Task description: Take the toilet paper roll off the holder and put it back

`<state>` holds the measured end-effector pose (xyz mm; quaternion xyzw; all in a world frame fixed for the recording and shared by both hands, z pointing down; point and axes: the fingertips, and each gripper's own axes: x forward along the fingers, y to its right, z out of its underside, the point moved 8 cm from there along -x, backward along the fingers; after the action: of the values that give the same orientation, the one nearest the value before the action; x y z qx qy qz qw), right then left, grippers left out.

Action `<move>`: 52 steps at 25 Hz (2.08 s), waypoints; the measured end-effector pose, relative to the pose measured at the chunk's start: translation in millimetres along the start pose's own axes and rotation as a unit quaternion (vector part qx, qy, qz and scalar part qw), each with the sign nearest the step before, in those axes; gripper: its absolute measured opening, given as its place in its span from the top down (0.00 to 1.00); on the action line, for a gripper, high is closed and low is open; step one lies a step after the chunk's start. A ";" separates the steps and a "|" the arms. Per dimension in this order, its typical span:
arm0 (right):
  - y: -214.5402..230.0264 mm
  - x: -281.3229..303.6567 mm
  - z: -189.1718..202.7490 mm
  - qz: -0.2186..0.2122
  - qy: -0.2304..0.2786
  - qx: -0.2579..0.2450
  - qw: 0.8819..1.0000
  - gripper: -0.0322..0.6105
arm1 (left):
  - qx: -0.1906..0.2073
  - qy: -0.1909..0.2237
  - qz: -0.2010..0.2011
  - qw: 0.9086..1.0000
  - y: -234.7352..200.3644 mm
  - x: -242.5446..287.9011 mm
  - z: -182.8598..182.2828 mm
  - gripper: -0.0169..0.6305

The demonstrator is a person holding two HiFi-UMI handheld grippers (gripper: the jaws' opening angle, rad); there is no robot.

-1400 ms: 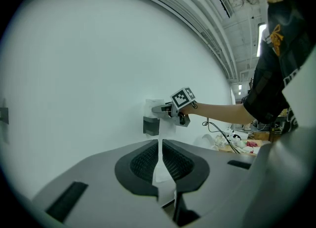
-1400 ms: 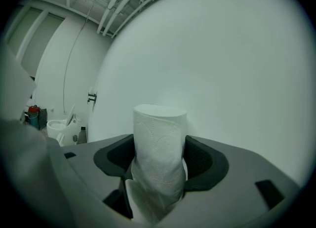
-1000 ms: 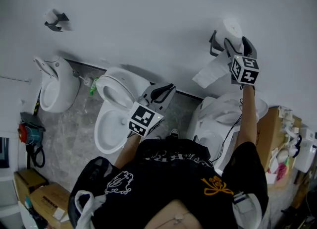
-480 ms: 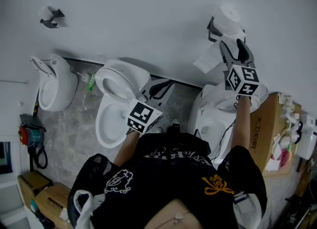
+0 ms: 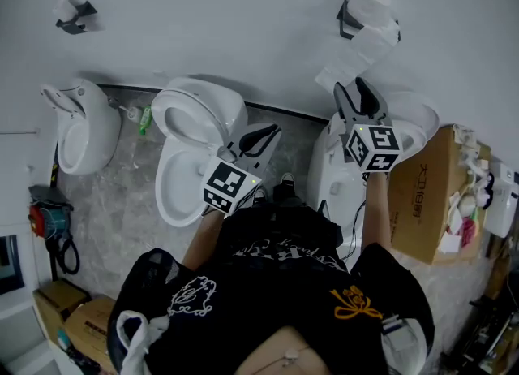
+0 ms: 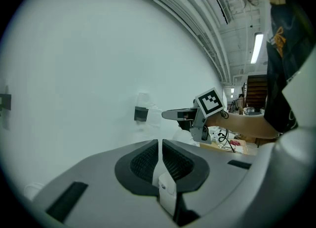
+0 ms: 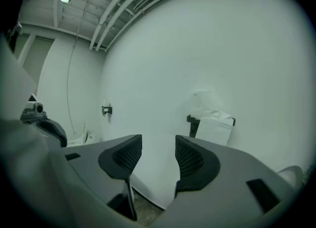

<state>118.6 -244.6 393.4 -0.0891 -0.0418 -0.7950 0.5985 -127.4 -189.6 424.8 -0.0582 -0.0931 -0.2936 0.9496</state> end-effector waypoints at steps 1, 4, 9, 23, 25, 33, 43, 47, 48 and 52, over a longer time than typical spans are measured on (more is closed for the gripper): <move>-8.8 -4.8 7.0 -0.004 -0.007 0.000 1.000 0.60 | -0.002 -0.004 0.002 1.000 1.6 -2.8 4.6 0.91; -32.8 -20.0 26.8 -0.013 -0.028 0.002 1.000 0.63 | -0.010 -0.014 0.007 1.000 6.6 -7.8 15.1 0.91; -60.7 -46.1 55.6 -0.029 -0.049 0.038 0.998 0.70 | -0.016 -0.018 0.012 1.000 16.1 -8.2 23.9 0.91; -76.4 -119.9 64.1 -0.090 -0.050 0.028 0.994 0.82 | -0.021 -0.020 -0.023 0.999 75.2 -10.9 20.3 0.91; -77.0 -133.7 66.4 -0.103 -0.050 0.025 0.993 0.83 | -0.026 -0.020 -0.034 0.999 89.1 -11.1 20.4 0.91; -67.6 -197.7 89.2 -0.152 -0.047 0.047 0.986 0.89 | -0.046 -0.013 -0.057 0.997 164.5 -20.3 25.7 0.91; -84.7 -267.4 93.2 -0.219 -0.023 0.040 0.975 0.93 | -0.045 -0.009 -0.083 0.995 245.5 -53.9 34.7 0.91; -94.0 -286.5 97.1 -0.236 -0.022 0.041 0.971 0.93 | -0.045 -0.008 -0.094 0.995 266.1 -70.1 39.4 0.91; -95.6 -291.0 97.6 -0.240 -0.022 0.042 0.970 0.93 | -0.045 -0.007 -0.096 0.994 270.5 -73.4 40.5 0.91; -98.2 -307.1 99.3 -0.257 -0.018 0.062 0.964 0.93 | -0.045 -0.005 -0.100 0.994 286.6 -82.6 44.0 0.91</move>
<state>115.8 90.1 435.9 -0.0528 -0.1232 -0.9162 0.3776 -37.7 98.0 434.3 -0.0924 -0.0902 -0.3908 0.9114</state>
